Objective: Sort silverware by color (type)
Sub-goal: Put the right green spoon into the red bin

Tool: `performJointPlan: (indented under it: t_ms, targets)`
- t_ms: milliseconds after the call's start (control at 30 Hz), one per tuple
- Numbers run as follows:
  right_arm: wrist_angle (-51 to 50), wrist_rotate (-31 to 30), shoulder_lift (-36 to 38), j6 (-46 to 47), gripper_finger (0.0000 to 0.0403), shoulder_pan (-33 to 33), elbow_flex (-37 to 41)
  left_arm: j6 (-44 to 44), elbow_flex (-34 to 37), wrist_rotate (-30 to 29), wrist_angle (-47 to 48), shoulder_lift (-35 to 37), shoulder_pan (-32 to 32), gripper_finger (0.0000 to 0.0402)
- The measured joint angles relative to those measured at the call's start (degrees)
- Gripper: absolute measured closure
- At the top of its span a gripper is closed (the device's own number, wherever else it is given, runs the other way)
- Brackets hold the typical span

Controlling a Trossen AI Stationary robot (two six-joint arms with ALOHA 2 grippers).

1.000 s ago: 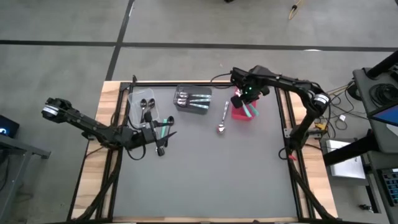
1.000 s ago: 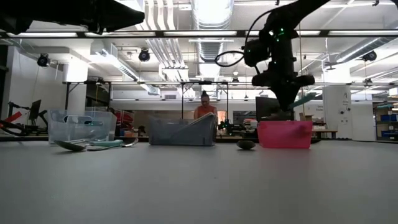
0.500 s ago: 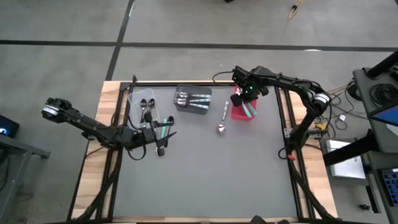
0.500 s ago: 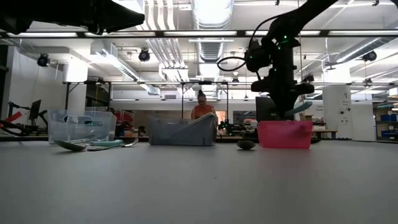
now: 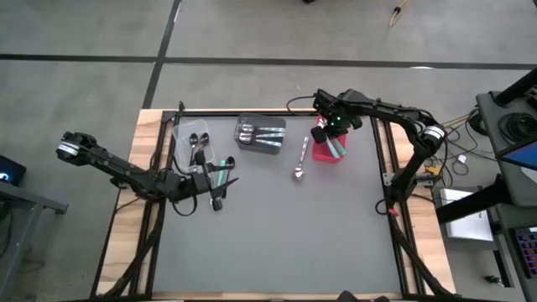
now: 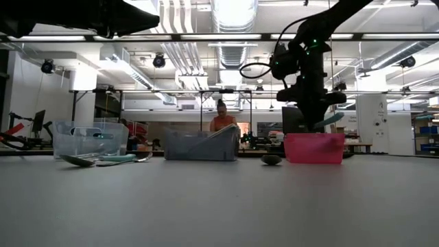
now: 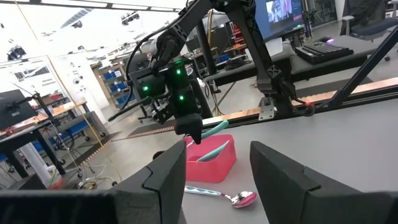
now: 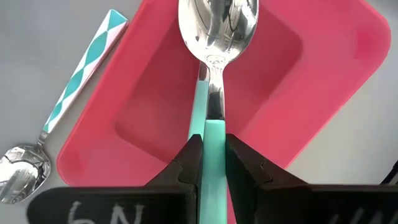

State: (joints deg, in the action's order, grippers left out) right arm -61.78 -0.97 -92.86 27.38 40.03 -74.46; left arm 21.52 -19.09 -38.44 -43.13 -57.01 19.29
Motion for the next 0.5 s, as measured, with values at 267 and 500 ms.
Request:
performJointPlan:
  t_ms: [267, 500]
  targets:
    - [1.5, 0.0, 0.0, 0.4, 0.0368, 0.0, 1.2, 0.0, 0.0, 0.0, 0.0, 0.0, 0.0, 0.0242]
    - [5.4, 0.0, 0.0, 0.7, 0.0368, 0.0, 4.4, 0.0, 0.0, 0.0, 0.0, 0.0, 0.0, 0.0242]
